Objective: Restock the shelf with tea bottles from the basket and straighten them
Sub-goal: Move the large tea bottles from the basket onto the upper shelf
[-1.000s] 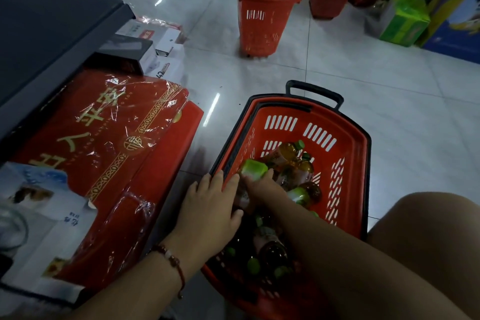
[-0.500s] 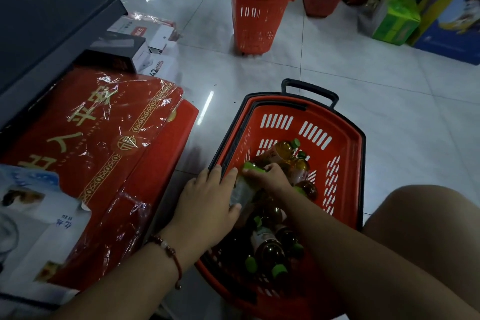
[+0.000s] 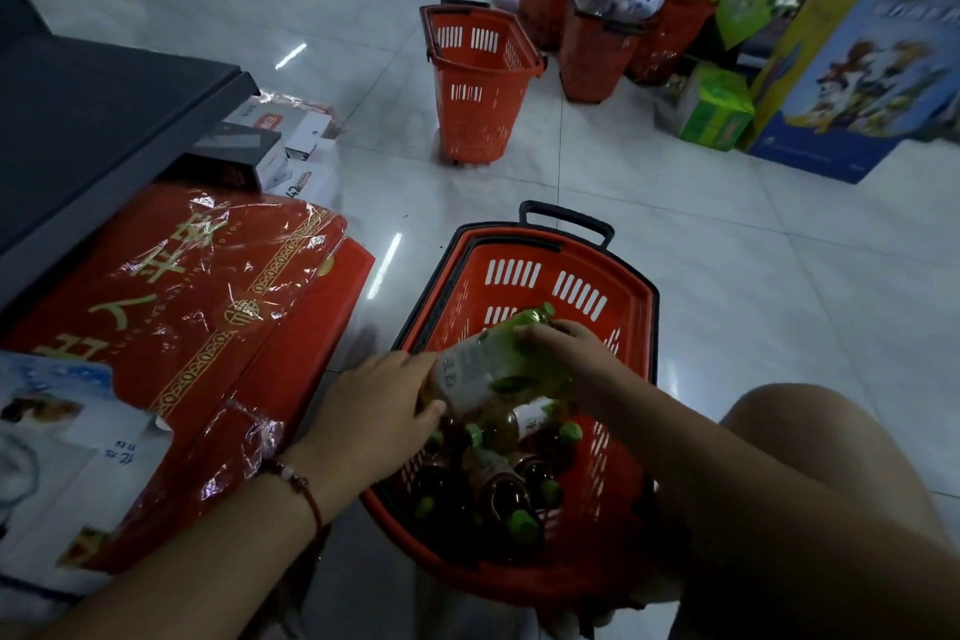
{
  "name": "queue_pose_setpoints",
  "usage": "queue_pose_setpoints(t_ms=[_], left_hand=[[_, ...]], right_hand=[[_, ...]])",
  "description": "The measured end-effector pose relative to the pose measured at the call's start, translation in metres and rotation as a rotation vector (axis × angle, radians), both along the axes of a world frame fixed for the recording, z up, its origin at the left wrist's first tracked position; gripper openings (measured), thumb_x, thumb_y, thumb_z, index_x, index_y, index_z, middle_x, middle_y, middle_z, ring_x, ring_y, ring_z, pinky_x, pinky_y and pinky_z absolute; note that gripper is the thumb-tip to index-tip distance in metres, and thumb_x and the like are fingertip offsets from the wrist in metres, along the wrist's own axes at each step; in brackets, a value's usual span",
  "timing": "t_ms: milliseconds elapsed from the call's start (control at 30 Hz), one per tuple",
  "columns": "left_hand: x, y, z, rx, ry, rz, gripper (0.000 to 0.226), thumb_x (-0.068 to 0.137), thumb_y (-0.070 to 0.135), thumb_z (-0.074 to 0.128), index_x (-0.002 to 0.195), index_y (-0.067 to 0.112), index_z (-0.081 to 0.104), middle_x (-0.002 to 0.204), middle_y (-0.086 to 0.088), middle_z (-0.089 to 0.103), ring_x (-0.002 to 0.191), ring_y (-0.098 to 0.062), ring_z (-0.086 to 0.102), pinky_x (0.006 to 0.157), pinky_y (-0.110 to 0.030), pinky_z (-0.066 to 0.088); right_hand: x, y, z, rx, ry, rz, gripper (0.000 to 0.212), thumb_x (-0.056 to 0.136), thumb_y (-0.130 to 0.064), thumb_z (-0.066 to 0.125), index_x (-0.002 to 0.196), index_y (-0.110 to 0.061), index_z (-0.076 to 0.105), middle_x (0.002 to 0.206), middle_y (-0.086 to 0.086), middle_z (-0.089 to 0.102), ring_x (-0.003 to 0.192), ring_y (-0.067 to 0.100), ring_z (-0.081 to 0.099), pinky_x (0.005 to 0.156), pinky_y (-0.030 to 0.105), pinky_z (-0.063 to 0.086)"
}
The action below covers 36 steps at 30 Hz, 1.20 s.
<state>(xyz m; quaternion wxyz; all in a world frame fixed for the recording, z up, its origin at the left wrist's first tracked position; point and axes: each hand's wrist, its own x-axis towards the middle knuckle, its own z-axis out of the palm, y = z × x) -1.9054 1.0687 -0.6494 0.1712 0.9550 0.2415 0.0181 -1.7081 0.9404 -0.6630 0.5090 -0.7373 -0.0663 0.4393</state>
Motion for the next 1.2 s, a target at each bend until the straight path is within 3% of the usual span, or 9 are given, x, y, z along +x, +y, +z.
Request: queue_pose_setpoints(t_ms=[100, 300, 400, 567, 733, 867, 967, 1100, 1200], left_hand=[[-0.003, -0.013, 0.01, -0.153, -0.034, 0.06, 0.027, 0.09, 0.052, 0.05, 0.109, 0.035, 0.06, 0.098, 0.017, 0.062, 0.082, 0.001, 0.058, 0.063, -0.017, 0.048], [-0.004, -0.032, 0.009, -0.675, -0.093, 0.179, 0.048, 0.075, 0.078, 0.046, 0.099, 0.04, 0.065, 0.096, 0.018, 0.067, 0.091, 0.0, 0.062, 0.085, -0.032, 0.053], [-0.003, -0.038, 0.022, -0.938, -0.209, 0.227, 0.04, 0.069, 0.076, 0.055, 0.098, 0.049, 0.057, 0.1, 0.021, 0.066, 0.098, -0.002, 0.06, 0.09, -0.031, 0.05], [0.0, -0.042, 0.043, -1.183, -0.605, 0.333, 0.042, 0.071, 0.049, 0.071, 0.108, 0.034, 0.058, 0.093, 0.015, 0.073, 0.089, -0.003, 0.069, 0.069, -0.016, 0.054], [-0.003, -0.029, 0.049, -1.205, -0.716, 0.504, 0.042, 0.078, 0.051, 0.067, 0.115, 0.033, 0.059, 0.102, 0.008, 0.073, 0.093, -0.011, 0.07, 0.076, -0.03, 0.054], [-0.012, -0.024, 0.053, -1.183, -0.718, 0.576, 0.054, 0.073, 0.055, 0.071, 0.119, 0.03, 0.058, 0.099, 0.006, 0.075, 0.088, -0.014, 0.072, 0.075, -0.034, 0.057], [-0.026, -0.028, 0.058, -1.193, -0.685, 0.552, 0.068, 0.065, 0.059, 0.074, 0.123, 0.03, 0.055, 0.1, 0.004, 0.075, 0.087, -0.016, 0.073, 0.073, -0.035, 0.058], [-0.053, -0.035, 0.071, -1.154, -0.678, 0.51, 0.068, 0.066, 0.058, 0.074, 0.126, 0.033, 0.053, 0.108, 0.005, 0.072, 0.098, -0.017, 0.07, 0.087, -0.044, 0.056], [-0.074, -0.042, 0.09, -1.097, -0.671, 0.474, 0.061, 0.074, 0.044, 0.073, 0.129, 0.031, 0.051, 0.114, 0.004, 0.07, 0.101, -0.012, 0.069, 0.084, -0.032, 0.057]], right_hand=[[-0.004, -0.027, 0.032, 0.036, 0.22, -0.125, 0.042, 0.087, -0.039, 0.069, 0.12, -0.015, 0.057, 0.124, 0.018, 0.056, 0.11, 0.035, 0.059, 0.08, 0.04, 0.057], [-0.034, -0.053, 0.056, 0.166, 0.632, -0.426, 0.054, 0.076, -0.043, 0.077, 0.116, -0.008, 0.066, 0.112, 0.028, 0.064, 0.1, 0.042, 0.065, 0.081, 0.049, 0.059], [-0.051, -0.052, 0.057, 0.212, 0.786, -0.359, 0.064, 0.073, -0.05, 0.077, 0.119, -0.006, 0.068, 0.114, 0.027, 0.067, 0.098, 0.041, 0.069, 0.074, 0.047, 0.061], [-0.077, -0.043, 0.055, 0.23, 0.911, -0.095, 0.075, 0.075, -0.062, 0.069, 0.126, -0.008, 0.068, 0.123, 0.019, 0.062, 0.1, 0.034, 0.065, 0.062, 0.04, 0.063], [-0.086, -0.034, 0.058, 0.155, 0.437, 0.21, 0.085, 0.085, -0.081, 0.034, 0.131, -0.016, 0.062, 0.126, 0.018, 0.064, 0.109, 0.031, 0.064, 0.088, 0.044, 0.056], [-0.098, -0.026, 0.081, 0.286, -0.22, 0.365, 0.071, 0.088, -0.065, 0.051, 0.15, -0.041, 0.026, 0.139, -0.01, 0.045, 0.107, 0.007, 0.058, 0.079, 0.026, 0.054], [-0.108, -0.02, 0.09, 0.385, -0.307, 0.514, 0.068, 0.087, -0.03, 0.073, 0.141, -0.043, 0.035, 0.12, -0.012, 0.063, 0.097, 0.008, 0.071, 0.075, 0.026, 0.06], [-0.118, -0.02, 0.097, 0.436, -0.315, 0.55, 0.065, 0.08, -0.026, 0.08, 0.124, -0.053, 0.041, 0.116, -0.009, 0.068, 0.102, 0.011, 0.071, 0.084, 0.036, 0.061], [-0.129, -0.022, 0.108, 0.492, -0.306, 0.596, 0.063, 0.082, -0.02, 0.078, 0.128, -0.044, 0.043, 0.115, -0.01, 0.068, 0.102, 0.011, 0.071, 0.082, 0.033, 0.06]])
